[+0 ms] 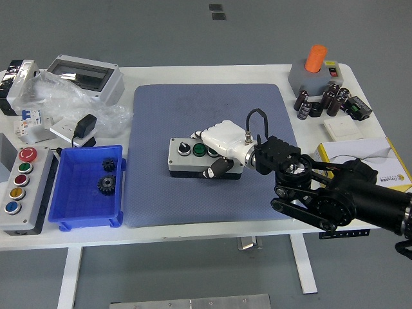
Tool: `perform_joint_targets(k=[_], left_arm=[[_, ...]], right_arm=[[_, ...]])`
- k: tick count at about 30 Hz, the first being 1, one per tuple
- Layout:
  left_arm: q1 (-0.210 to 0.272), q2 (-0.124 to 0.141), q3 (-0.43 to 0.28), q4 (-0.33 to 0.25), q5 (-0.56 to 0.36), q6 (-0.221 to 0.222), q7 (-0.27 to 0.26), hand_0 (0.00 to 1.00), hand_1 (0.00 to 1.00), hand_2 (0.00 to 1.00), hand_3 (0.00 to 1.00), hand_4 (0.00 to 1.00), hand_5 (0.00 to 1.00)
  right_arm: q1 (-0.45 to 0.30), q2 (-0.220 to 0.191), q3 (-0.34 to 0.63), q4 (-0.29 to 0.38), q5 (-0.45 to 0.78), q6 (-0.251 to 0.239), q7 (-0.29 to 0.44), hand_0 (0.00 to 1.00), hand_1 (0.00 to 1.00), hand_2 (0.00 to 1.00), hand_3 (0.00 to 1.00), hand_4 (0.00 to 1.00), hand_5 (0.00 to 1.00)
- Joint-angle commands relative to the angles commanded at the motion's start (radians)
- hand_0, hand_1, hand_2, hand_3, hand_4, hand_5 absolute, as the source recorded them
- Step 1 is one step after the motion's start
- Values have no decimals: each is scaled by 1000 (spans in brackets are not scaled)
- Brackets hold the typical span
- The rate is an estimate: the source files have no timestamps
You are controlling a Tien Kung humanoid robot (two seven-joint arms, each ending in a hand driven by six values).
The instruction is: Pick up the button,place it on the desk,press the button,press the button
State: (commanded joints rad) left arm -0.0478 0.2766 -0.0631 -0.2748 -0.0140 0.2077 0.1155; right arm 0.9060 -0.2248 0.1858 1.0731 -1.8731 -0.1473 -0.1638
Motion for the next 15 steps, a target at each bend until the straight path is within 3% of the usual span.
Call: perform_joint_targets(k=[5, 6, 11, 12, 15], left_arm=[[0, 1, -6, 0, 7, -1, 0, 630, 632, 577, 569, 526, 114], [0, 1, -8, 0, 9, -1, 0, 630, 632, 577, 569, 526, 114], [-1, 0, -11, -1, 12, -4, 0, 630, 632, 577, 569, 526, 114], [-1, 0, -10, -1, 11, -5, 0, 630, 632, 577, 569, 526, 114], [-1, 1, -9, 0, 9, -8, -1, 630, 632, 577, 569, 526, 114]], right_arm=[[1, -2, 0, 3, 10, 5, 2, 693, 678, 736, 790, 795, 177], [1, -2, 0, 4, 11, 6, 2, 711, 693, 752, 838, 858, 250], [2, -3, 3, 8, 12, 11, 4, 711, 693, 752, 838, 858, 250], [3, -3, 4, 9, 12, 12, 4, 717, 700, 798, 957, 900, 297], [4, -4, 6, 12, 14, 17, 3, 717, 700, 798, 957, 900, 297]])
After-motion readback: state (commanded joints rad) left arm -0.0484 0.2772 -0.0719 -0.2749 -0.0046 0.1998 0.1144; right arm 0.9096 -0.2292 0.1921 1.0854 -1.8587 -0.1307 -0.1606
